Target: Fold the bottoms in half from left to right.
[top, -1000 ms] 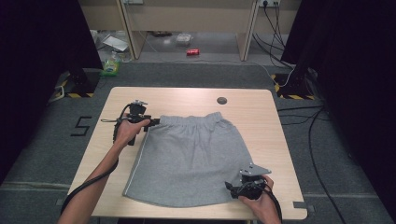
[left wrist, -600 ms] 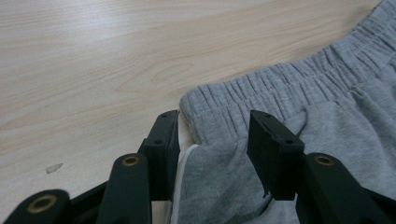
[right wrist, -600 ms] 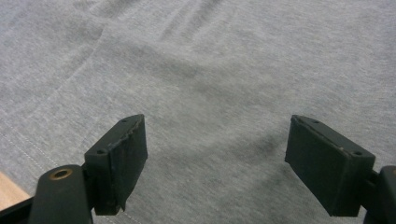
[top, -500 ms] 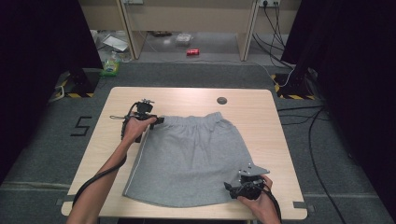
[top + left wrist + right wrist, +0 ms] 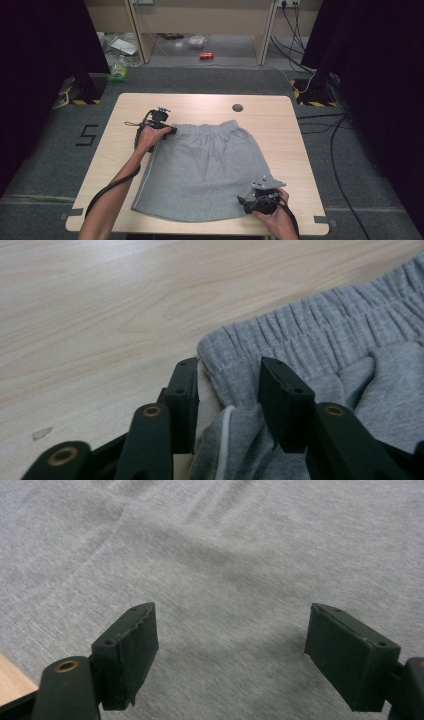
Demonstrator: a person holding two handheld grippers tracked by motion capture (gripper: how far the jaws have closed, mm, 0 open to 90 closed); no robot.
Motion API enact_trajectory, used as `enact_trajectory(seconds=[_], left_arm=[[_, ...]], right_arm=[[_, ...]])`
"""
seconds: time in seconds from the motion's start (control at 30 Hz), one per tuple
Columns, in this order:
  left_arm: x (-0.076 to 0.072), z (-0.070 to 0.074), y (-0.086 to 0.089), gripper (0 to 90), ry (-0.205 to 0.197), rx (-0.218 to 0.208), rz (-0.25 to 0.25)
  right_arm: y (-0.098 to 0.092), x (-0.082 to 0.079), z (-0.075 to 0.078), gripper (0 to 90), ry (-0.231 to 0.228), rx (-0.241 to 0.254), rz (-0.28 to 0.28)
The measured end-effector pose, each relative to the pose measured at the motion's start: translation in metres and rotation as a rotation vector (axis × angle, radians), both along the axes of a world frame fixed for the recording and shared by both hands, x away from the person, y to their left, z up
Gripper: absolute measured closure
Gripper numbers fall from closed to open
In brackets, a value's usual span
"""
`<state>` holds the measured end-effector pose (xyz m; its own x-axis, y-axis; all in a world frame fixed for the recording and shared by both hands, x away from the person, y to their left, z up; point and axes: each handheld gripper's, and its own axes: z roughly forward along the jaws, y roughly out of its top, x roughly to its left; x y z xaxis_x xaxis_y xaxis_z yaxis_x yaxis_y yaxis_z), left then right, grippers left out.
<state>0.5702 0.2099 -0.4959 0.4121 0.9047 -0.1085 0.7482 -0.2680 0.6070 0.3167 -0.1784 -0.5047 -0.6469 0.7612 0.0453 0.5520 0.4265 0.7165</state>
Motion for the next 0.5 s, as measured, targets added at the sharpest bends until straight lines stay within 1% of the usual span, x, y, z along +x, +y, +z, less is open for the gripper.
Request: enact_trajectory(seconds=[0.03, 0.07, 0.13, 0.2, 0.3, 0.33, 0.37, 0.4, 0.47, 0.5], left_arm=[[0.001, -0.001, 0.000, 61.6, 0.006, -0.011, 0.006], [0.002, 0.000, 0.001, 64.3, 0.023, -0.020, 0.004], [0.002, 0.000, 0.001, 66.7, 0.028, -0.015, -0.001], [0.002, 0.000, 0.000, 69.6, 0.029, -0.011, -0.005], [0.002, 0.000, 0.000, 73.0, 0.032, -0.016, -0.011], [0.002, 0.000, 0.000, 73.6, 0.026, -0.021, -0.015], [0.002, 0.000, 0.000, 73.9, 0.026, -0.021, -0.015], [0.002, -0.001, 0.001, 74.3, 0.025, -0.029, -0.014], [0.002, -0.001, 0.002, 75.4, 0.028, -0.032, -0.015], [0.002, -0.001, 0.002, 75.9, 0.027, -0.036, -0.007]], right_arm=[[0.000, 0.000, 0.000, 21.6, 0.000, 0.000, 0.000], [0.001, 0.000, 0.001, 21.6, -0.006, 0.003, 0.000], [0.004, -0.001, 0.002, 21.7, -0.008, 0.008, 0.002], [0.007, -0.002, 0.003, 21.9, -0.015, 0.014, 0.009], [0.012, -0.003, 0.005, 22.1, -0.028, 0.020, 0.016], [0.017, -0.004, 0.006, 22.3, -0.039, 0.024, 0.022], [0.017, -0.004, 0.006, 22.3, -0.039, 0.024, 0.022], [0.023, -0.005, 0.007, 22.4, -0.042, 0.028, 0.029], [0.030, -0.005, 0.007, 22.5, -0.048, 0.030, 0.039], [0.034, -0.006, 0.007, 22.6, -0.050, 0.033, 0.045]])
